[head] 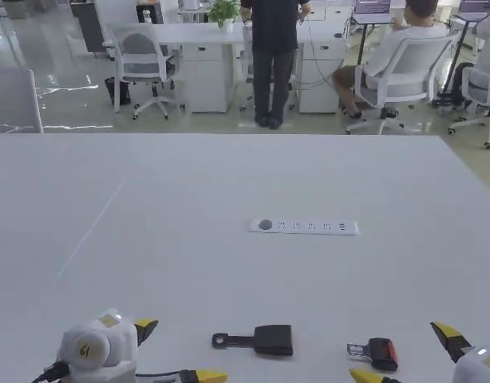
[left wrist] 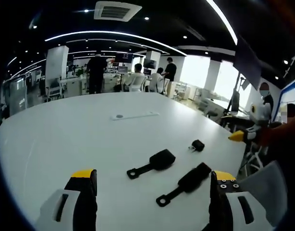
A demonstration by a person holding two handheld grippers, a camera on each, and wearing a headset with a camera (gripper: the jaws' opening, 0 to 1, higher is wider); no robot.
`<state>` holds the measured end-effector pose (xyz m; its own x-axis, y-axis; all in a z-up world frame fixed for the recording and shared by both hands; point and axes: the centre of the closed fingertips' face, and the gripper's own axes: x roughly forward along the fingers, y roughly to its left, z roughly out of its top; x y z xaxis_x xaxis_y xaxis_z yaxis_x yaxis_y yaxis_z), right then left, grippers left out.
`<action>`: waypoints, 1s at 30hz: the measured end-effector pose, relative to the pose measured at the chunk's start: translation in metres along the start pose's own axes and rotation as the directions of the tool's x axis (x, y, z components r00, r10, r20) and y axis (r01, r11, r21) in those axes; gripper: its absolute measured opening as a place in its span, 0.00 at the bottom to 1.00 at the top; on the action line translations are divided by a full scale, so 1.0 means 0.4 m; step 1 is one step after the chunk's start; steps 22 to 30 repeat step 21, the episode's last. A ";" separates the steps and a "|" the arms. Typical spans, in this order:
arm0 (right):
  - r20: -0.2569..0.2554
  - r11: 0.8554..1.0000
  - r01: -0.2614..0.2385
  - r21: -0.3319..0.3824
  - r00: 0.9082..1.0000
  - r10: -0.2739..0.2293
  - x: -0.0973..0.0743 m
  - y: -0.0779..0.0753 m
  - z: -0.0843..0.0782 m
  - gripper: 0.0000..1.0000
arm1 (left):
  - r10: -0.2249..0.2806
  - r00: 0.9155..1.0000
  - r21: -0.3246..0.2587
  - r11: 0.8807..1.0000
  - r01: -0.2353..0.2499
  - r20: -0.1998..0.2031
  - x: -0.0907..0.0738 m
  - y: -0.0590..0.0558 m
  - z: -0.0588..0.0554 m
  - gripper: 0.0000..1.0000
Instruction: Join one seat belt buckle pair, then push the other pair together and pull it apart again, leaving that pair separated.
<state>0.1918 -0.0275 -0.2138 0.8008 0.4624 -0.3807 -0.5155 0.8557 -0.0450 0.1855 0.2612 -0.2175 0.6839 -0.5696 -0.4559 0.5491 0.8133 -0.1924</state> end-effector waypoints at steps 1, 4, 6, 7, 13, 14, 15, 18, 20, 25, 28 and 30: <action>0.008 1.000 0.004 0.006 1.000 -0.004 -0.016 0.006 0.000 0.98 | 0.003 1.000 0.002 1.000 -0.003 0.002 -0.010 -0.005 -0.002 1.00; -0.001 1.000 0.014 0.009 1.000 -0.014 -0.048 0.021 -0.021 0.98 | 0.000 1.000 -0.019 1.000 0.000 0.022 -0.049 -0.015 -0.014 1.00; -0.013 1.000 0.015 0.014 1.000 -0.015 -0.070 0.034 -0.045 0.98 | 0.005 1.000 -0.025 1.000 -0.004 0.028 -0.067 -0.015 -0.027 1.00; -0.026 1.000 0.016 0.021 1.000 -0.016 -0.077 0.039 -0.058 0.98 | 0.006 1.000 -0.032 0.999 -0.005 0.025 -0.078 -0.016 -0.038 1.00; -0.058 0.999 0.031 0.037 0.998 -0.029 -0.126 0.063 -0.109 0.98 | 0.006 1.000 -0.045 0.999 -0.006 0.006 -0.129 -0.042 -0.085 1.00; -0.061 0.999 0.033 0.041 0.998 -0.030 -0.134 0.067 -0.113 0.98 | 0.006 1.000 -0.050 0.999 -0.006 0.007 -0.136 -0.045 -0.088 1.00; -0.061 0.998 0.034 0.046 0.998 -0.031 -0.139 0.069 -0.115 0.98 | 0.006 1.000 -0.056 0.998 -0.006 0.010 -0.145 -0.049 -0.091 1.00; -0.064 0.998 0.040 0.047 0.997 -0.037 -0.153 0.072 -0.119 0.98 | 0.014 1.000 -0.044 0.999 -0.014 0.008 -0.163 -0.061 -0.091 1.00; -0.062 0.998 0.039 0.046 0.997 -0.036 -0.157 0.074 -0.120 0.98 | 0.016 1.000 -0.030 0.999 -0.016 0.012 -0.172 -0.054 -0.083 1.00; -0.064 0.998 0.041 0.040 0.997 -0.039 -0.158 0.073 -0.121 0.98 | 0.017 1.000 -0.024 1.000 -0.017 0.016 -0.176 -0.053 -0.077 1.00; -0.064 0.998 0.041 0.040 0.997 -0.039 -0.158 0.073 -0.121 0.98 | 0.017 1.000 -0.024 1.000 -0.017 0.016 -0.176 -0.053 -0.077 1.00; -0.064 0.998 0.041 0.040 0.997 -0.039 -0.158 0.073 -0.121 0.98 | 0.017 1.000 -0.024 1.000 -0.017 0.016 -0.176 -0.053 -0.077 1.00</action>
